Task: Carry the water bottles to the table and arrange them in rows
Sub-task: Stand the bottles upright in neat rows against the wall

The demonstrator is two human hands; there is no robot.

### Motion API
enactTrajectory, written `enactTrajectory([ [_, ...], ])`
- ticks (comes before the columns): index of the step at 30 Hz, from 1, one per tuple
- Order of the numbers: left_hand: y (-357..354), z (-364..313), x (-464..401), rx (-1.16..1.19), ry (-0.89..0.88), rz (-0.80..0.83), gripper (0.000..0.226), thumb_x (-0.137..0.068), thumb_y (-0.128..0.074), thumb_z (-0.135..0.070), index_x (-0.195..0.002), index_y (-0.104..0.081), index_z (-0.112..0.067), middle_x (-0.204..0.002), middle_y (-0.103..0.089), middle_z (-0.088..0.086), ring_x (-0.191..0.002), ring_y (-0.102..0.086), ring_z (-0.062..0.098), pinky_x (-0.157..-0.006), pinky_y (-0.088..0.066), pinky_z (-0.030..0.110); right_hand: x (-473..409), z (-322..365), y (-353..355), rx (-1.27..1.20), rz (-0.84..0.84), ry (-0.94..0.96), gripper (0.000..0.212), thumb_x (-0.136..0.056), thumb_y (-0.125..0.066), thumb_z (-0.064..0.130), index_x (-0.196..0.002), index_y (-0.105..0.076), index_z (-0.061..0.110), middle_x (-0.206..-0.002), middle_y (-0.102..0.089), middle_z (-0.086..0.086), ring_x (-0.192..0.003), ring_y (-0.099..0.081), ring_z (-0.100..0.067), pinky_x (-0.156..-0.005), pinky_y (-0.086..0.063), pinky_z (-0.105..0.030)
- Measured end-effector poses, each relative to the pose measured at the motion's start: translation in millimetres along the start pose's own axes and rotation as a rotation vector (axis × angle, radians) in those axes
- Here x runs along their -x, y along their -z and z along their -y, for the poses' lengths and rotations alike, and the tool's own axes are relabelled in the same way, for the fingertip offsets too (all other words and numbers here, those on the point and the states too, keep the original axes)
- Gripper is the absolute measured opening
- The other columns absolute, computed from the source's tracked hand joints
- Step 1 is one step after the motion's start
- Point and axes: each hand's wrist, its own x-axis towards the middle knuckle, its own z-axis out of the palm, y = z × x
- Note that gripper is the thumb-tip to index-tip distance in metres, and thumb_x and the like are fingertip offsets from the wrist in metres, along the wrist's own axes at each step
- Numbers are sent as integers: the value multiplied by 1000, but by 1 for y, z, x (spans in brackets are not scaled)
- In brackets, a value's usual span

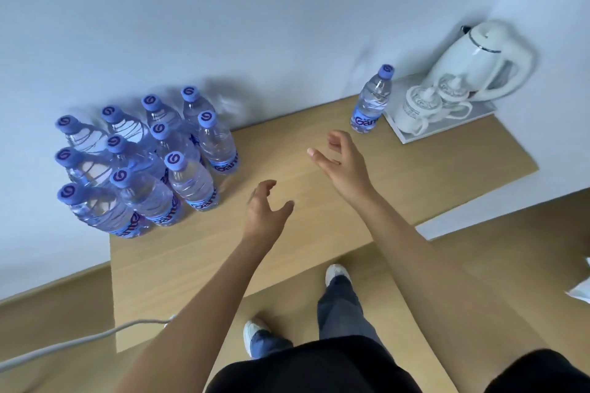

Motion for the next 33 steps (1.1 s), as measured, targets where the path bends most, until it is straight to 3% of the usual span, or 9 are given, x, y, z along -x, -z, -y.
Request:
enactTrajectory([
  [5, -50, -37, -25, -23, -11, 22, 53, -84, -74, -18, -132, -51, -10, -132, -57, 3, -123, -51, 18, -103, -44, 38, -33, -20, 58, -23, -56, -47, 55, -89, -73, 33, -134, -49, 14, -138, -54, 1, -125, -50, -10, -103, -40, -27],
  [10, -101, -72, -47, -5, 25, 10, 52, -84, -74, -15, -131, -51, -9, -131, -57, 3, -123, -51, 18, -102, -43, 36, -80, -38, 105, -28, -61, -30, 46, -89, -74, 28, -127, -52, 13, -123, -56, 5, -113, -52, -7, -99, -44, -27],
  [15, -132, -97, -75, 14, 58, -36, 52, -86, -72, -16, -133, -50, -10, -133, -55, 1, -125, -49, 16, -105, -41, 34, -138, -49, 133, 8, -39, -23, 48, -88, -73, 25, -128, -49, 12, -123, -56, 0, -103, -53, -4, -79, -38, -11],
  [19, -151, -106, -86, 23, 99, -51, 53, -86, -72, -16, -133, -49, -11, -134, -54, 0, -125, -48, 15, -106, -40, 35, -174, -56, 143, 57, -1, -9, 61, -86, -75, 28, -136, -44, 11, -127, -46, 4, -117, -46, -10, -88, -31, -17],
  [22, -159, -109, -93, 32, 130, -54, 53, -86, -72, -16, -134, -49, -12, -135, -53, 0, -126, -47, 15, -106, -40, 34, -196, -58, 141, 55, 43, -25, 64, -83, -78, 30, -135, -47, 13, -135, -50, -1, -126, -47, -15, -99, -38, -27],
  [24, -162, -109, -98, 32, 147, -59, 54, -86, -72, -16, -134, -48, -12, -135, -53, 0, -126, -47, 15, -105, -40, 33, -206, -57, 135, 27, 65, -11, 54, -80, -82, 29, -123, -52, 17, -126, -57, -2, -117, -54, -18, -99, -43, -31],
  [28, -161, -107, -104, 25, 174, -75, 55, -85, -73, -16, -134, -48, -13, -135, -53, -1, -126, -47, 15, -105, -40, 34, -214, -57, 125, -46, 47, -24, 40, -79, -82, 24, -106, -53, 19, -101, -60, 2, -91, -56, -12, -83, -44, -23],
  [33, -157, -100, -103, 28, 201, -75, 58, -84, -74, -16, -134, -47, -14, -134, -53, -2, -126, -47, 15, -104, -40, 32, -220, -63, 117, -66, 16, -4, 28, -83, -77, 17, -96, -53, 14, -93, -59, -2, -83, -55, -15, -75, -43, -21],
])
